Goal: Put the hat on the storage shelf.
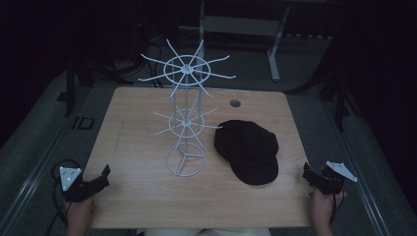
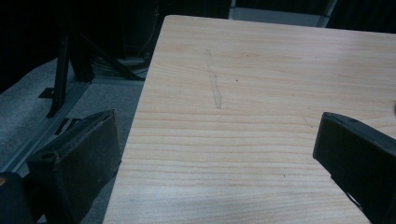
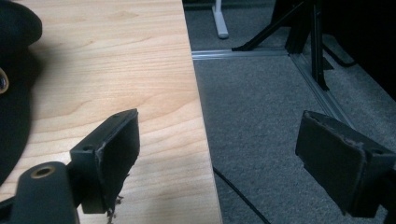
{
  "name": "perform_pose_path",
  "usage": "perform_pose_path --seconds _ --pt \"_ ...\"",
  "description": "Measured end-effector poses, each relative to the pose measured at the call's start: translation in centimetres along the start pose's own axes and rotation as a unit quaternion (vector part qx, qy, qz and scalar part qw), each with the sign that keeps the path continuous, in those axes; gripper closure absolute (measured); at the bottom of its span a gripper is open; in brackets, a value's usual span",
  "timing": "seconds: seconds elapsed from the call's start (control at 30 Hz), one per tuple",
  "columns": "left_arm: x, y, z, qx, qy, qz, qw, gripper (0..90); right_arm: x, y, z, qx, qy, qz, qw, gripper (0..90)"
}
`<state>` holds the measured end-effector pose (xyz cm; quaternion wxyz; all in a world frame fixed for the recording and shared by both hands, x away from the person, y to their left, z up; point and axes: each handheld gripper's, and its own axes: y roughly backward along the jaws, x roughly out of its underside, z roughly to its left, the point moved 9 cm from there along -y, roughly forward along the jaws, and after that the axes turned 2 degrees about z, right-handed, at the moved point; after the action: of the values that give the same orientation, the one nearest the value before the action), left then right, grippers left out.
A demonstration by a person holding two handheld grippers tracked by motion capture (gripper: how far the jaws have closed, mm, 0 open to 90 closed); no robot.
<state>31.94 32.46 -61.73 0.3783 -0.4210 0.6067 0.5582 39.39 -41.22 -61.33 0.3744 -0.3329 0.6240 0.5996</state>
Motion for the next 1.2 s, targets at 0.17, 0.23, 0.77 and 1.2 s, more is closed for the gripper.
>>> perform_pose_path --seconds 0.17,0.23,0.77,1.2 --pt "0.0 0.0 -0.1 0.001 -0.001 0.000 1.0000 1.5 0.0 0.0 0.3 -0.013 0.010 0.001 0.9999 13.6" --pt "0.0 0.0 -0.1 0.001 -0.001 0.000 1.0000 1.5 -0.1 0.0 0.4 -0.018 0.012 0.004 0.9998 13.6" --pt "0.0 -0.1 -0.2 0.003 -0.005 0.004 1.0000 1.5 -5.2 2.7 4.5 -0.105 0.020 -0.017 0.9941 13.6" --pt "0.0 -0.1 -0.2 0.005 -0.004 0.004 1.0000 1.5 -10.1 3.2 9.5 -0.136 0.069 -0.027 0.9880 10.9"
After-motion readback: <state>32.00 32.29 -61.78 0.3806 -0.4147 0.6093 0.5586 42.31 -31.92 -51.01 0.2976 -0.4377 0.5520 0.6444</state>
